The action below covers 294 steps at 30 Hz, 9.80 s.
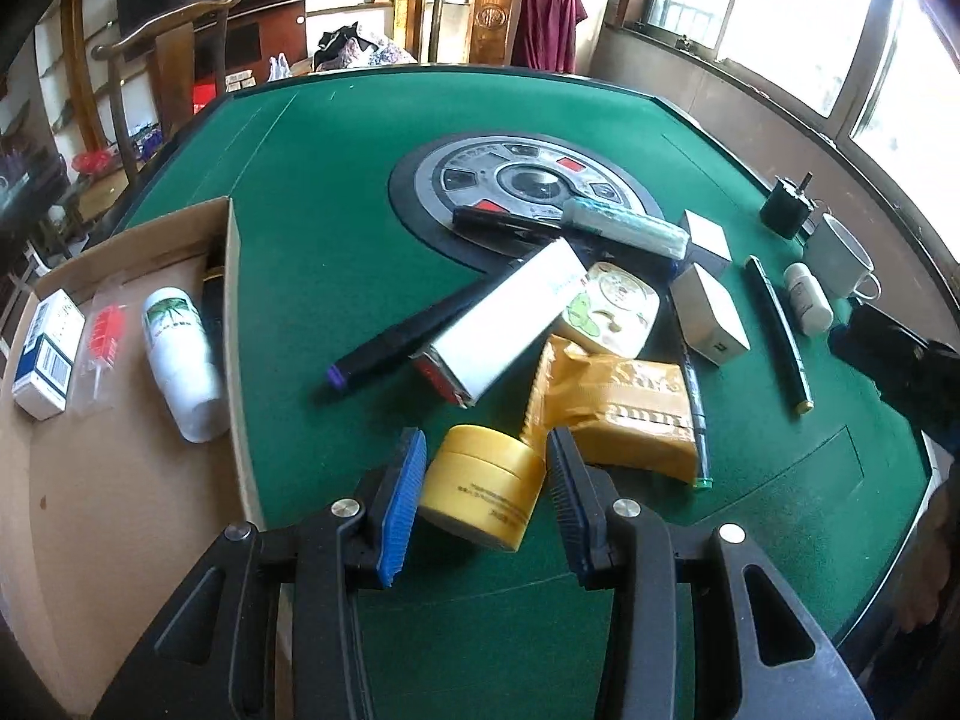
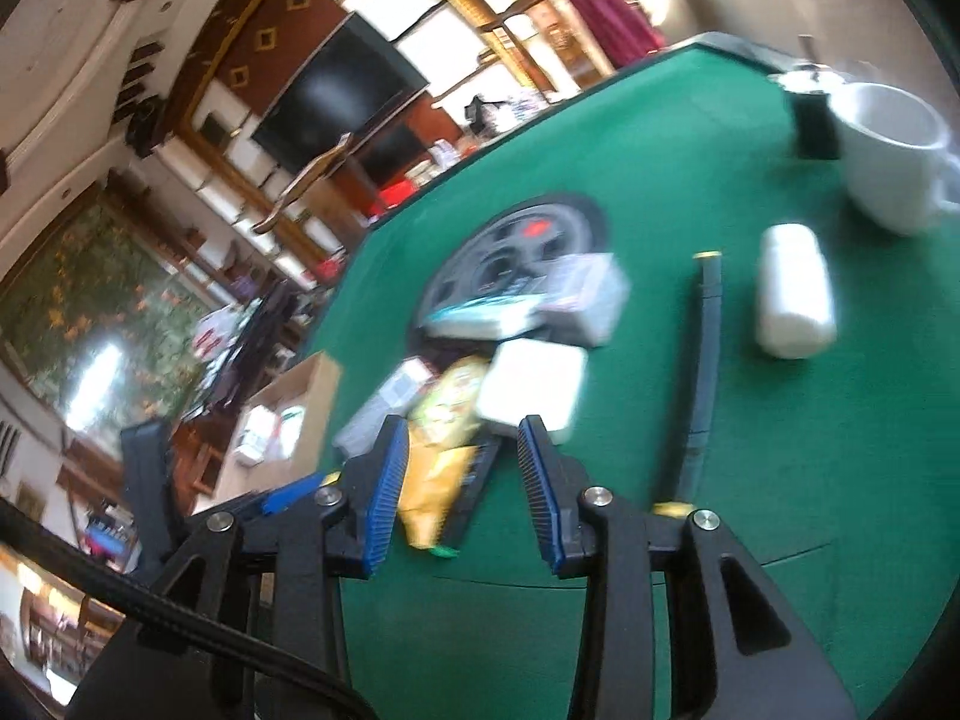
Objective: Organize objects
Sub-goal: 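Grasp the yellow jar with left tool while right tool grasps black yellow-capped marker, then carry jar and marker into the cardboard tray and open both tools, then move both tools back toward the remaining items on the table, then grasp the tall barcode box with left tool while right tool grasps white pill bottle, then carry box and bottle into the cardboard tray and open both tools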
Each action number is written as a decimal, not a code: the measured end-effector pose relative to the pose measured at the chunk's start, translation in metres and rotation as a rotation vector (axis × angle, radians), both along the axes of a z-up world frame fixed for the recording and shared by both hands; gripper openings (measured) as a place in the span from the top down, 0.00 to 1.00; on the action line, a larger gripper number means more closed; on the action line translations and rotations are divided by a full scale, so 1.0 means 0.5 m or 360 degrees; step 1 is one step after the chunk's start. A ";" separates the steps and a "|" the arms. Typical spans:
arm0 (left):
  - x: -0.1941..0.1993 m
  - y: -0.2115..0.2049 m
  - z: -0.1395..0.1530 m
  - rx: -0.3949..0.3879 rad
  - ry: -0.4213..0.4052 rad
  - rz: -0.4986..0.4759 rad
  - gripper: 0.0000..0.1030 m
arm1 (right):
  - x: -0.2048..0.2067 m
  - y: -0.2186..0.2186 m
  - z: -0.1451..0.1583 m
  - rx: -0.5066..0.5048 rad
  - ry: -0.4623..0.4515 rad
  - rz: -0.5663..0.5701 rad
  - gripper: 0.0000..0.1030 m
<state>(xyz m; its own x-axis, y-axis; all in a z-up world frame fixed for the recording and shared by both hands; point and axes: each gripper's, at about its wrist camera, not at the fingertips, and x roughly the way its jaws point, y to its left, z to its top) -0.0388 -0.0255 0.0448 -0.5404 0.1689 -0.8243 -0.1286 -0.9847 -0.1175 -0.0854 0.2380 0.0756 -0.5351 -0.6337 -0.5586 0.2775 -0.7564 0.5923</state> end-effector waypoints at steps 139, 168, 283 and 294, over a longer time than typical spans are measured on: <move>-0.002 -0.406 -0.039 0.0565 -0.0119 0.0615 0.64 | -0.073 -0.713 -0.020 0.0538 -0.0195 0.0689 0.85; 0.024 -0.270 0.045 0.0412 0.0019 0.0448 0.61 | -0.009 -0.469 0.016 0.0115 -0.0149 0.0524 0.62; 0.114 -0.121 0.122 0.0212 0.0572 0.0440 0.78 | -0.001 -0.185 0.035 0.0129 0.0325 0.0355 0.68; 0.146 -0.325 0.079 0.0353 0.0480 0.0760 0.77 | 0.023 -0.412 0.060 0.0272 0.0290 0.0714 0.68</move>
<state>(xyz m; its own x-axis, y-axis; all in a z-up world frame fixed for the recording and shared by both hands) 0.0339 -0.1879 0.0846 -0.8032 0.0003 -0.5957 0.2619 -0.8980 -0.3536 -0.0740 0.0322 0.1057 -0.3297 -0.7312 -0.5972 0.6844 -0.6208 0.3823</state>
